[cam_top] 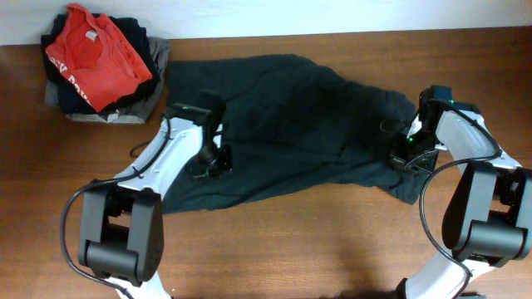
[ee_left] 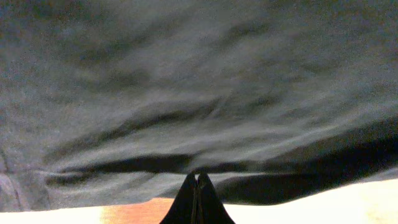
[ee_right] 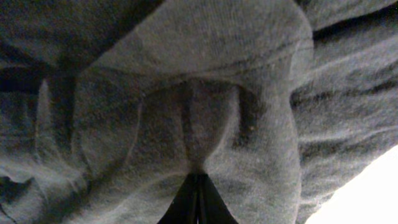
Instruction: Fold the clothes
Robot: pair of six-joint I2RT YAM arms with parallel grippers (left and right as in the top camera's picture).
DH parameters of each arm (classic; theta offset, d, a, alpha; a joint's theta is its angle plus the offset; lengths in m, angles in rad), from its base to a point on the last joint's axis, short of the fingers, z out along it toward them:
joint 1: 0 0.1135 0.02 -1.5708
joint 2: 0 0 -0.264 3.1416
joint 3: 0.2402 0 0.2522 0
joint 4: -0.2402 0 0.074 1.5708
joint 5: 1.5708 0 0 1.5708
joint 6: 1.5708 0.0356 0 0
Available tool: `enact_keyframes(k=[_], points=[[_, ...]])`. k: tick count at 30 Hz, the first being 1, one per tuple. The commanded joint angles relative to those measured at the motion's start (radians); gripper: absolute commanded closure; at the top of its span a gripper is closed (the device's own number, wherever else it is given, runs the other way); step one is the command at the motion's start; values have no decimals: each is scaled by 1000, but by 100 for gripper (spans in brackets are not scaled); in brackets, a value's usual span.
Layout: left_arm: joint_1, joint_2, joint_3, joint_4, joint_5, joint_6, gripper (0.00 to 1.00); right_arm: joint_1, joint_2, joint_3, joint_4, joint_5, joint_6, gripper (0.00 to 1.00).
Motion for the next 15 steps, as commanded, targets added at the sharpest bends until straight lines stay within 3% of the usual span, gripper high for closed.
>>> enact_keyframes(k=[1, 10, 15], points=[[33, -5, -11, 10, 61, -9, 99, -8, -21, -5, -10, 6, 4, 96], [48, 13, -62, 36, 31, -14, 95, -8, -21, -6, -25, 166, 5, 93], [54, 72, -63, 44, 33, -17, 95, -8, -21, -7, -29, 164, 5, 92]])
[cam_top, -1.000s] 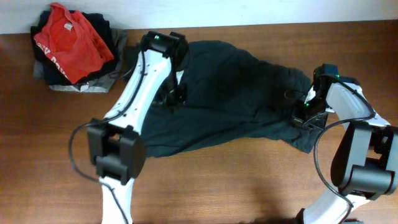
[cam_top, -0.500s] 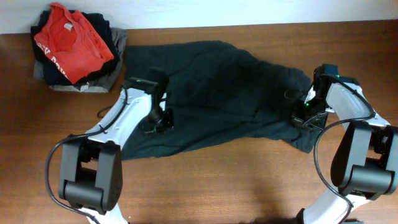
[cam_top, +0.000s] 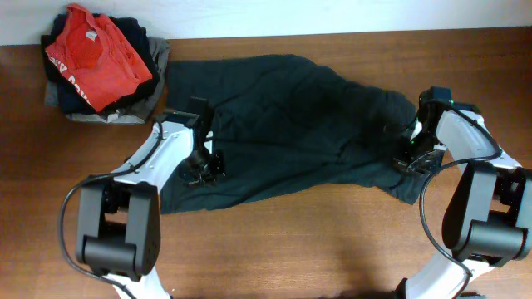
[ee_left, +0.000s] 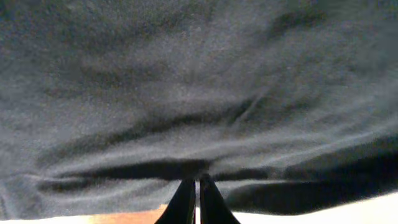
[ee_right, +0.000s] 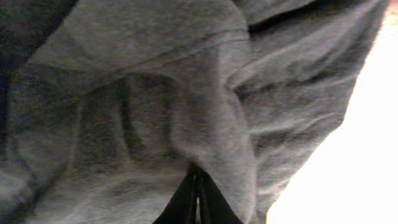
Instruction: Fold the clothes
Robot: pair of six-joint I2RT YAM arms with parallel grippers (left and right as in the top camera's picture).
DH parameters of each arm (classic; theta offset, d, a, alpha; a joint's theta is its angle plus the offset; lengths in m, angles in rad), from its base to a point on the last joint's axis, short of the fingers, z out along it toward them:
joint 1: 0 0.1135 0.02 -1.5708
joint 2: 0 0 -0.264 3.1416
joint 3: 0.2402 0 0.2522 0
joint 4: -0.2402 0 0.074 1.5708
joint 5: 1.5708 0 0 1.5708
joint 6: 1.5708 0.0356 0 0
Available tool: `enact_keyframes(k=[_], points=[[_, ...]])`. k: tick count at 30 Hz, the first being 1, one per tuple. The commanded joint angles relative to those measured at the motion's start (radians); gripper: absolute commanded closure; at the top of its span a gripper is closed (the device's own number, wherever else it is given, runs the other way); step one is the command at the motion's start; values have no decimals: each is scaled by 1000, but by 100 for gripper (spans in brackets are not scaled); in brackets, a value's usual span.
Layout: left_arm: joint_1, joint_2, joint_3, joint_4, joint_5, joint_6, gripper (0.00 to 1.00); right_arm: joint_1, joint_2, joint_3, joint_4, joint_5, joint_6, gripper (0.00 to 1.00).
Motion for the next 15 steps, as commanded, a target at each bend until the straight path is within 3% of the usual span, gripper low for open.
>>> enact_keyframes(k=[1, 15], points=[[9, 68, -10, 14, 4, -10, 95, -8, -21, -8, -2, 45, 8, 91], [49, 124, -10, -3, -20, -10, 94, -8, -11, -27, 12, 45, 8, 91]])
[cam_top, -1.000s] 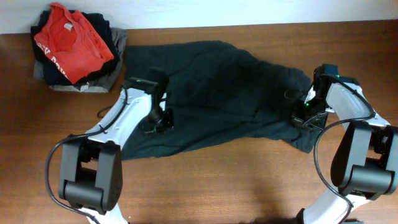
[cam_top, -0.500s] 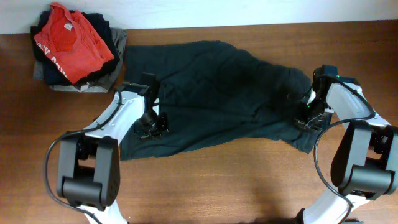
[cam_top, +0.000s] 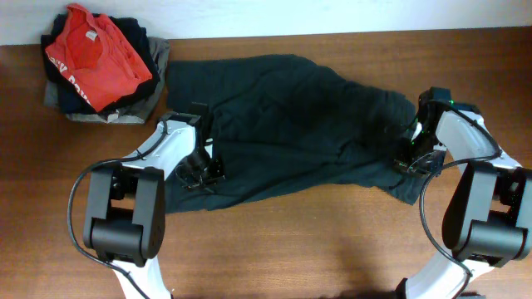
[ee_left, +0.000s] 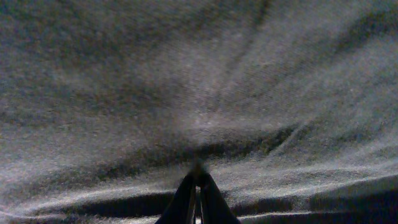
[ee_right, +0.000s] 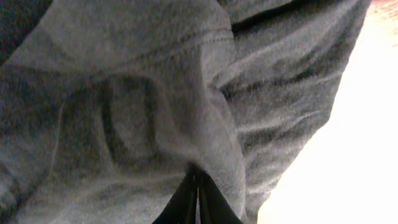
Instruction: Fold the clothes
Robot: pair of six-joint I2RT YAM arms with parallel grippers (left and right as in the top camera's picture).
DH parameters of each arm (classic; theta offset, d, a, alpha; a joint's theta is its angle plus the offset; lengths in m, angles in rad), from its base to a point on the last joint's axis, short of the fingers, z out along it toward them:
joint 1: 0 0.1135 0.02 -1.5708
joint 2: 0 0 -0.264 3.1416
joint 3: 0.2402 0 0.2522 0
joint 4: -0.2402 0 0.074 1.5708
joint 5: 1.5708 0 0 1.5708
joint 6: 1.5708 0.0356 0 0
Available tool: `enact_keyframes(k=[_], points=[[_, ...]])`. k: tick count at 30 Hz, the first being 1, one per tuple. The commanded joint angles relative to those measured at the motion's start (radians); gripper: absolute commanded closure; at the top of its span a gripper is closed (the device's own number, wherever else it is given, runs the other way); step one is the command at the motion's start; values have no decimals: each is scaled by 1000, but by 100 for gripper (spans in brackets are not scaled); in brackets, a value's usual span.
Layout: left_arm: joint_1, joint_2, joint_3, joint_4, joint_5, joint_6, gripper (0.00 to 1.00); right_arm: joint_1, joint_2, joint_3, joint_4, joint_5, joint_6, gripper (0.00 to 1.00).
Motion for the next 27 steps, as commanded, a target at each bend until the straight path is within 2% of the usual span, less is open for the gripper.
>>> enact_keyframes(k=[1, 9, 18, 27], points=[[38, 32, -12, -11, -40, -10, 94, -8, -11, -34, 30, 19, 9, 91], [134, 32, -12, -26, -45, -6, 94, -29, -11, -119, 132, 20, 26, 93], [174, 32, -12, -27, -144, -6, 93, -113, -11, -119, 182, 20, 23, 96], [235, 32, -10, -11, -235, -14, 92, -119, -11, -118, 263, 55, 8, 96]])
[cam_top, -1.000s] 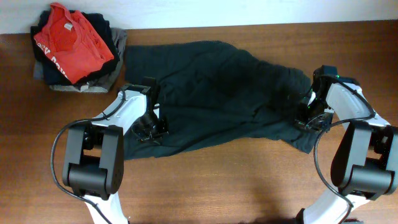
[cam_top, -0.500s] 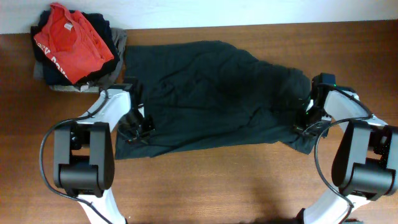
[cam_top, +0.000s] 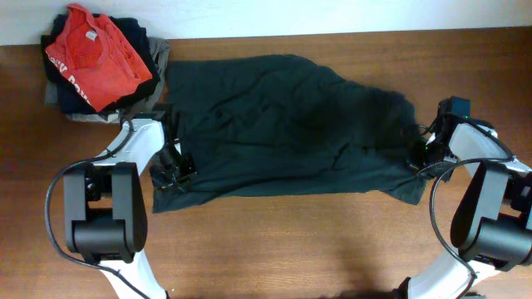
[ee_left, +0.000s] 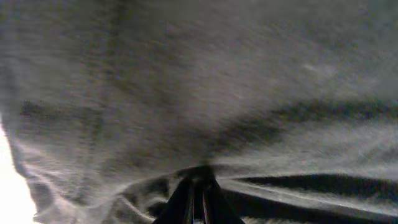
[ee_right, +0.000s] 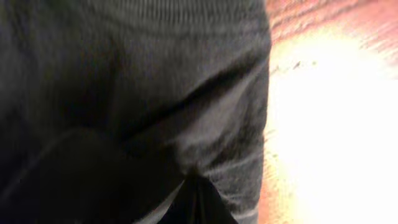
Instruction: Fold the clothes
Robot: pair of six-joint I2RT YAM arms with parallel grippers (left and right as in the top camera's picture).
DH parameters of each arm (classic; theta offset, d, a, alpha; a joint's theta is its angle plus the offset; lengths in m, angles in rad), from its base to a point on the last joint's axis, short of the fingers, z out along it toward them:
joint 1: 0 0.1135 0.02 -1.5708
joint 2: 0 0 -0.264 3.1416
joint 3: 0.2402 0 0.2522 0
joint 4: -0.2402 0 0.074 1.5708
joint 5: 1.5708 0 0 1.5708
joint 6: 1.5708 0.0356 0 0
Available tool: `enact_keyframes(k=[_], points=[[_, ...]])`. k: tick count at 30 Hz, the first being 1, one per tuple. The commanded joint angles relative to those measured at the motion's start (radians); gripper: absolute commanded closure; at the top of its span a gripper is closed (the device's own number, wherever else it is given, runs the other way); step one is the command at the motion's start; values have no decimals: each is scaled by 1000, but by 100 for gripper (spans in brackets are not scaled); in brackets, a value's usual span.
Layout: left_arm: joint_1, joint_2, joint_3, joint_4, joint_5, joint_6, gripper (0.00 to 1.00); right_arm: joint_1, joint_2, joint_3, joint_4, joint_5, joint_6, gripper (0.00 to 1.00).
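A dark green garment (cam_top: pixel 274 124) lies spread across the wooden table (cam_top: pixel 291 241), wrinkled in the middle. My left gripper (cam_top: pixel 170 170) is shut on its left edge near the front corner; in the left wrist view the fingertips (ee_left: pixel 198 186) pinch a fold of the cloth (ee_left: pixel 205 93). At the garment's right edge my right gripper (cam_top: pixel 420 158) is also shut on the fabric; the right wrist view shows the tips (ee_right: pixel 196 190) closed on dark cloth (ee_right: pixel 124 93) beside bare table (ee_right: pixel 329 112).
A pile of folded clothes (cam_top: pixel 100 62) with a red shirt on top sits at the back left corner. The white wall runs along the far edge of the table. Bare wood shows in front of the garment.
Both grippers have moved outward with the cloth: the left one to the garment's left edge, the right one to its right edge. The garment now lies wider and flatter.
Both grippers were shut on the cloth well inside the garment, which lay bunched. Over the following moments the left one stood lower and further left, the right one stayed near the right side. Now each holds an outer edge and the garment is stretched out.
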Motion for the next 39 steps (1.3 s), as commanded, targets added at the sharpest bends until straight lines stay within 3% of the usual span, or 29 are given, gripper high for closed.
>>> enact_keyframes(k=[1, 10, 14, 18, 21, 22, 24, 26, 28, 29, 32, 35, 39], points=[[56, 29, -7, 21, -157, -13, 92, -9, -10, -9, 20, 69, -6, 95], [111, 28, 106, -24, -186, -17, 96, -9, -10, 82, -32, 122, -6, 95], [108, 21, 211, -135, -285, -63, 98, -9, -10, 127, -71, 121, -6, 96], [106, 8, 305, -256, -289, -96, 96, -9, -10, 156, -109, 120, -5, 96], [106, -8, 358, -332, -290, -103, 94, -9, -10, 183, -151, 89, -5, 79], [106, -14, 373, -359, -290, -112, 94, -9, -10, 194, -167, 66, -5, 68], [106, -34, 394, -420, -289, -130, 93, -9, -10, 219, -205, 16, -5, 36], [106, -60, 395, -479, -280, -166, 90, -9, -10, 247, -249, -39, -5, 24], [106, -78, 395, -537, -241, -170, 83, -9, -10, 266, -271, -103, -5, 16], [106, -83, 394, -557, -222, -170, 73, -9, -10, 270, -274, -132, -5, 12], [99, -87, 381, -596, -166, -165, 22, -8, -10, 271, -267, -204, -5, 6], [86, -88, 339, -589, -114, -166, 18, -8, -10, 271, -266, -210, -6, 4], [53, -102, 213, -457, -6, -166, 18, -8, -10, 271, -266, -210, -10, 1]])
